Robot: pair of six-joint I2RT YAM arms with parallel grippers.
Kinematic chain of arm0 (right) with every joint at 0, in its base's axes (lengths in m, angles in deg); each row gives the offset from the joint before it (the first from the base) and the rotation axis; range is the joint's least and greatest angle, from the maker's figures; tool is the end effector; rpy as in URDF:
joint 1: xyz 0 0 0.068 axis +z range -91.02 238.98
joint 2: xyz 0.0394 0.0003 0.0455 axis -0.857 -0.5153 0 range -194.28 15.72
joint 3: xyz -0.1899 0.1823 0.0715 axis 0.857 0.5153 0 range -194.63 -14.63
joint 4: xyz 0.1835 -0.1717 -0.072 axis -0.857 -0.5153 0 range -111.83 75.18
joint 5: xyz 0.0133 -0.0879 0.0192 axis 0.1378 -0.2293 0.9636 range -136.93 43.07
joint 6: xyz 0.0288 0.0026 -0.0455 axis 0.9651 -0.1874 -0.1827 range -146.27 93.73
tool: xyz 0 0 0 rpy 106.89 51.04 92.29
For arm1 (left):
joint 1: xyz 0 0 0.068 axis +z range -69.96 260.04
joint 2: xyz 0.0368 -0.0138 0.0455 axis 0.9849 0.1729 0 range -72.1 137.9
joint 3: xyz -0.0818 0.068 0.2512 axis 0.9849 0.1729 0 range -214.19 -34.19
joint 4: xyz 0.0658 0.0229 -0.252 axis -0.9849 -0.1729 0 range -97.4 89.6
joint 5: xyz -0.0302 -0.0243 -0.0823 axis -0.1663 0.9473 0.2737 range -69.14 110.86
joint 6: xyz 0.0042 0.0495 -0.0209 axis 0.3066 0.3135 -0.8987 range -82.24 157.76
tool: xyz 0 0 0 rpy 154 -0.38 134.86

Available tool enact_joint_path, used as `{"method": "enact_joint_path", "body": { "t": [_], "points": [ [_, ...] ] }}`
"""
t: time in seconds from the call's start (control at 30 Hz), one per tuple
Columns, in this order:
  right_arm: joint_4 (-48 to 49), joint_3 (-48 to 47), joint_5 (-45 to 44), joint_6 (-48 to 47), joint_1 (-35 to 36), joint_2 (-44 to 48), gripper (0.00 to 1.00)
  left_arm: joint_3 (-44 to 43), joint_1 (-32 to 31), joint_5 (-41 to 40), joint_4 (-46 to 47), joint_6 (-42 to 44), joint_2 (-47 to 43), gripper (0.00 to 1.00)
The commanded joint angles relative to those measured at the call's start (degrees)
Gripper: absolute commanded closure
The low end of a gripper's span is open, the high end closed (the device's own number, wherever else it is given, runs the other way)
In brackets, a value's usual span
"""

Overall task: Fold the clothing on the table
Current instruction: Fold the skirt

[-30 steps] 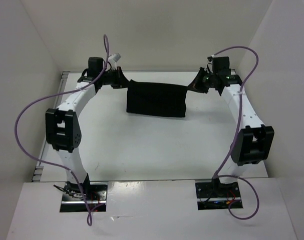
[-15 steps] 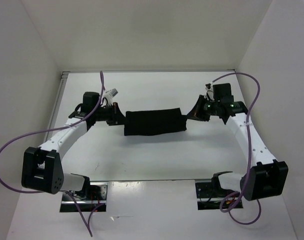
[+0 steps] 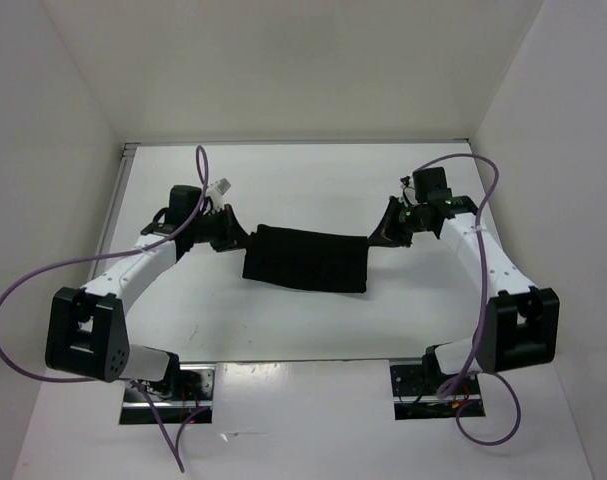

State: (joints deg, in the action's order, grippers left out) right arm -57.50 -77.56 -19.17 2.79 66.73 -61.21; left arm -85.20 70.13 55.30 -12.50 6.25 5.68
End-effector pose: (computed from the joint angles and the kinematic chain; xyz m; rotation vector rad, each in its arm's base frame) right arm 0.2659 0.0529 0.2814 0.2930 2.6022 0.8591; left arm 0.2826 -0.0699 0.2498 -0.0958 2.3205 -1.0547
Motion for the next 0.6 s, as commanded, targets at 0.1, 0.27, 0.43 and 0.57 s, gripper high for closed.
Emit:
{"method": "enact_joint_path", "body": {
  "t": [0.1, 0.27, 0.43, 0.57],
  "points": [
    [4.4, -6.1, -1.8, -1.5, 0.7, -8.2, 1.0, -2.7, -1.5, -5.4, 4.0, -2.9, 6.9, 0.99],
    [5.1, -8.6, -3.5, -1.5, 0.7, -12.4, 1.0, -6.9, -3.4, -6.8, 4.0, -2.9, 13.1, 0.99],
    [5.1, -9.7, -4.7, -1.5, 0.7, -16.1, 1.0, -9.7, -4.1, -8.5, 4.0, -1.7, 17.0, 0.99],
    [5.7, -10.3, -5.9, -2.2, 0.7, -18.3, 1.0, -11.5, -4.1, -9.1, 4.0, -1.7, 19.9, 0.99]
  ]
}}
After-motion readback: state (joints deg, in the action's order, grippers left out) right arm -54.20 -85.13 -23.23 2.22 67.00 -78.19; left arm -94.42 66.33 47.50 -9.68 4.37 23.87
